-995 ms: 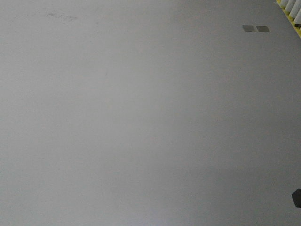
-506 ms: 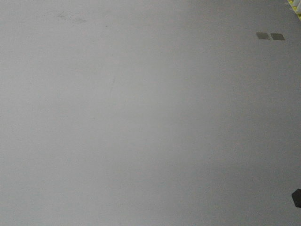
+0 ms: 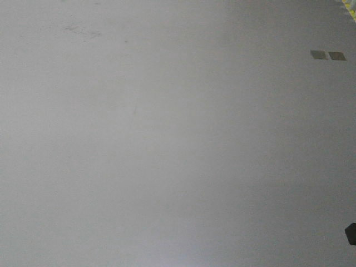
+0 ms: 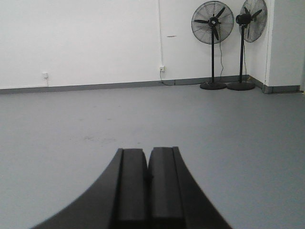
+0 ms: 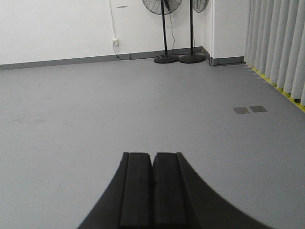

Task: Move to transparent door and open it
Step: 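Drive the base forward across the grey floor, turning toward the door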

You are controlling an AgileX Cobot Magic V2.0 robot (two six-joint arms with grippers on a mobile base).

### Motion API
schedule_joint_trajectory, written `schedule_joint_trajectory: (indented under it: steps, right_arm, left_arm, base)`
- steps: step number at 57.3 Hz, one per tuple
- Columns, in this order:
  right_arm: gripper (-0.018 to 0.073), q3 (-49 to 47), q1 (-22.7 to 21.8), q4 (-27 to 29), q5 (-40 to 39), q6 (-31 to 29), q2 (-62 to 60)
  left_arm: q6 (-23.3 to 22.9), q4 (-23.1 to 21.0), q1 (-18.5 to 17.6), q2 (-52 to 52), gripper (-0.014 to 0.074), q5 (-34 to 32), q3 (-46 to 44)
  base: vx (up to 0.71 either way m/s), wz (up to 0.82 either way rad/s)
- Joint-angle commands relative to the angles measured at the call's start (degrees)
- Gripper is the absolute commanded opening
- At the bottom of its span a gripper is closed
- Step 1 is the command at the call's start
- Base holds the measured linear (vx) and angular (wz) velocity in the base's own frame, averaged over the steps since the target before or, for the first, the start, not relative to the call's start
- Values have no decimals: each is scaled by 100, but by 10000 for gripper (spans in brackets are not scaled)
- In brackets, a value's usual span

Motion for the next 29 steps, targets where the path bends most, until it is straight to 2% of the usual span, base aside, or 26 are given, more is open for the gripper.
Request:
schedule_joint_trajectory:
  steps: [1,29]
  right_arm:
    - [-9,31,-19,-5,-467,-66,-91]
    - [-9,31,-19,-5,-467,-66,-91]
  left_arm:
    - [-9,-32,11,-85,0,-463,56]
    - [-9,-32,11,-85,0,-463,56]
  base:
    - [40,6]
    - [46,12]
